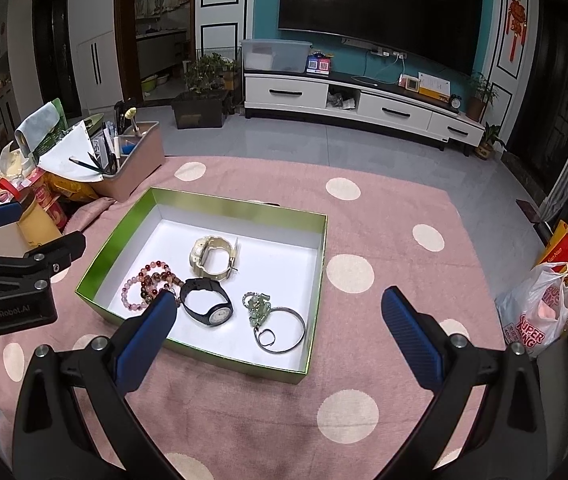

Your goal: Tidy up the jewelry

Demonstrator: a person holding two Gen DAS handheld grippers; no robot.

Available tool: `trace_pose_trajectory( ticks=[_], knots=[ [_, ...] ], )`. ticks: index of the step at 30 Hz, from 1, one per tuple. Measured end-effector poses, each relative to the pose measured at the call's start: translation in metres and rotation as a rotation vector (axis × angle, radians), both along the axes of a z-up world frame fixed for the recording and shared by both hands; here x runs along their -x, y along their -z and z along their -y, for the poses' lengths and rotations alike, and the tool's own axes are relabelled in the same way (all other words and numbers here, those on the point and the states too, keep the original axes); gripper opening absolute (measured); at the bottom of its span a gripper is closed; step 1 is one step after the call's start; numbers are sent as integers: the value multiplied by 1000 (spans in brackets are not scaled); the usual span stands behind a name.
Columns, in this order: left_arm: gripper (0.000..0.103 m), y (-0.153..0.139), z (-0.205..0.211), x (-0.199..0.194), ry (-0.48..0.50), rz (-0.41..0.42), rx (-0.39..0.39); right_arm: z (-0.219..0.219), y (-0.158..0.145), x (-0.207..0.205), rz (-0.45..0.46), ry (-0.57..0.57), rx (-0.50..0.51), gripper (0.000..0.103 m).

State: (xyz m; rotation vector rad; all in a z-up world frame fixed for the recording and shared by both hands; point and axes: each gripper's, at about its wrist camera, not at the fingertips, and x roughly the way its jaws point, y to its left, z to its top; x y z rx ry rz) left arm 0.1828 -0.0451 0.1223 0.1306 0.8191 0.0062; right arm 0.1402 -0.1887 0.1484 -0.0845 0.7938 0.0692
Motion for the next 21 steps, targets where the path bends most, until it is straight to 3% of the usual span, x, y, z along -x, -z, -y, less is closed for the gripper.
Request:
trace_pose_trajectory(
  ticks=[21],
  knots=[
    [101, 6, -1, -4, -3, -2, -8, 1, 4, -3, -6, 6, 7, 102]
  ],
)
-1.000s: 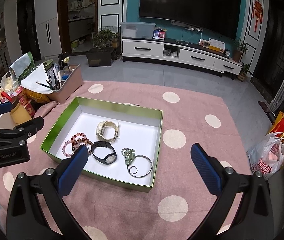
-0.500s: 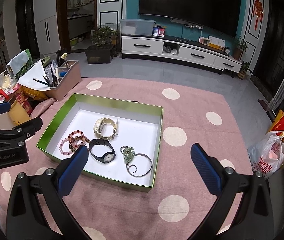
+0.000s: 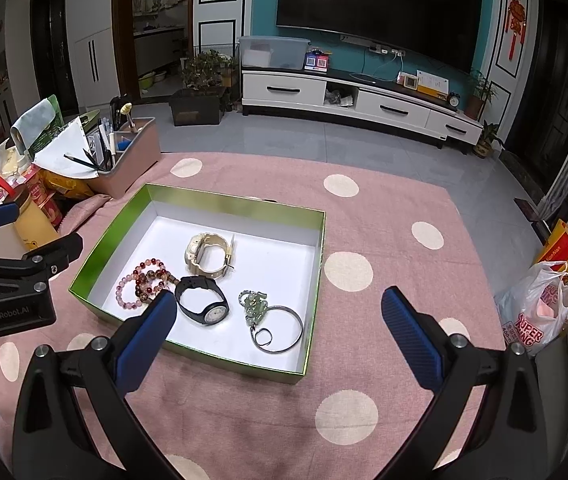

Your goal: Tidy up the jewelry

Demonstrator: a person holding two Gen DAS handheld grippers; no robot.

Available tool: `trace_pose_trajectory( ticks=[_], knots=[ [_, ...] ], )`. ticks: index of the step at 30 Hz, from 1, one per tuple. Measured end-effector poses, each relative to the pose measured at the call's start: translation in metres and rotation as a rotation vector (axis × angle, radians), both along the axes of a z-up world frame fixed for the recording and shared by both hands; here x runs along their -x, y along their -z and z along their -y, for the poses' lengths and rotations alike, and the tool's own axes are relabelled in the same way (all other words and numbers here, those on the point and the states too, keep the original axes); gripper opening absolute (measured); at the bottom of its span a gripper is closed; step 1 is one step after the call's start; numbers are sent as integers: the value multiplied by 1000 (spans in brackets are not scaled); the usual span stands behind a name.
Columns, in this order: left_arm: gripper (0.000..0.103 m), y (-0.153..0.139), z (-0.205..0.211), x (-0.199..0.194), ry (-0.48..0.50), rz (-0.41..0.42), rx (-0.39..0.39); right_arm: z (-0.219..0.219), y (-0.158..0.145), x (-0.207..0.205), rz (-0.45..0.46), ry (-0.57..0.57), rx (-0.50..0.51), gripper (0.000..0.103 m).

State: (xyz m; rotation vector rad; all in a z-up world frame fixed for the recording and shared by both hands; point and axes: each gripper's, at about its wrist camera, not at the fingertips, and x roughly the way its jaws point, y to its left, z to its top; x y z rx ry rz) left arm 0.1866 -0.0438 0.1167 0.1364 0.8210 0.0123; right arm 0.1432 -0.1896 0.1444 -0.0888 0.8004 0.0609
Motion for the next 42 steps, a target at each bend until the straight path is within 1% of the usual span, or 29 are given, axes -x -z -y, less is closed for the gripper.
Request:
trace_pose_trajectory(
  ticks=[33, 42],
  knots=[
    [101, 4, -1, -1, 2, -2, -5, 1, 8, -2, -8, -1, 8, 102],
    [101, 9, -1, -2, -3, -10, -8, 2, 8, -3, -8, -3, 8, 102]
  ],
)
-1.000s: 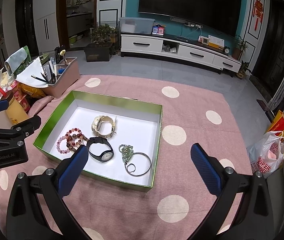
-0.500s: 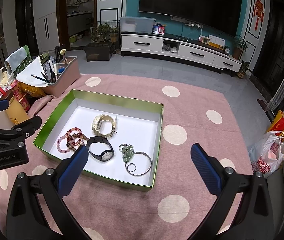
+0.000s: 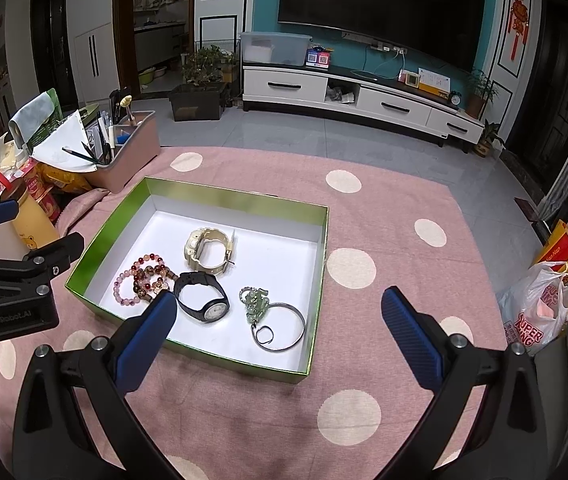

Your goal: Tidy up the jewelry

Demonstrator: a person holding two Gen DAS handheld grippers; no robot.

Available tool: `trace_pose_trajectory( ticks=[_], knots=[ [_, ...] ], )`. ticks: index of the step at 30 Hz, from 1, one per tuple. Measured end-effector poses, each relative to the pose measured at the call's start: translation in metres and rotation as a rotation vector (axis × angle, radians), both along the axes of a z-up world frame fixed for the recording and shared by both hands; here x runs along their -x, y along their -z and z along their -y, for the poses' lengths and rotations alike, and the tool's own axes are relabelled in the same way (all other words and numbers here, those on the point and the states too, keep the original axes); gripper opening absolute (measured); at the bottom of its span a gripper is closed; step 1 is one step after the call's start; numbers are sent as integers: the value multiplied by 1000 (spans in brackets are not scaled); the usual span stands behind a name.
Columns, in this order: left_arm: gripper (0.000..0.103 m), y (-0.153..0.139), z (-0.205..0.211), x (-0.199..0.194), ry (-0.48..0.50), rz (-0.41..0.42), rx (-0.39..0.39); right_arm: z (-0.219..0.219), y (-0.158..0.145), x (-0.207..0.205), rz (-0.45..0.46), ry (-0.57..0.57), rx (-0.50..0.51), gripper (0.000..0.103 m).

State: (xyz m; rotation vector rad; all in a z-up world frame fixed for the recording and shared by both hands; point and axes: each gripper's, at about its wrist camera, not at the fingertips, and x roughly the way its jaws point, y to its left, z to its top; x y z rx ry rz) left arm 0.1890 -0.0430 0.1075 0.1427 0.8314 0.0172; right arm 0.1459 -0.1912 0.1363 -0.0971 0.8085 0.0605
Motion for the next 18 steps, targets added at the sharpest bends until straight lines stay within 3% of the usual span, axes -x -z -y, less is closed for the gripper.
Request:
trace_pose_trajectory(
  ticks=[18],
  knots=[
    [101, 0, -3, 0, -5, -5, -2, -1, 1, 0, 0, 0, -1, 102]
  ],
)
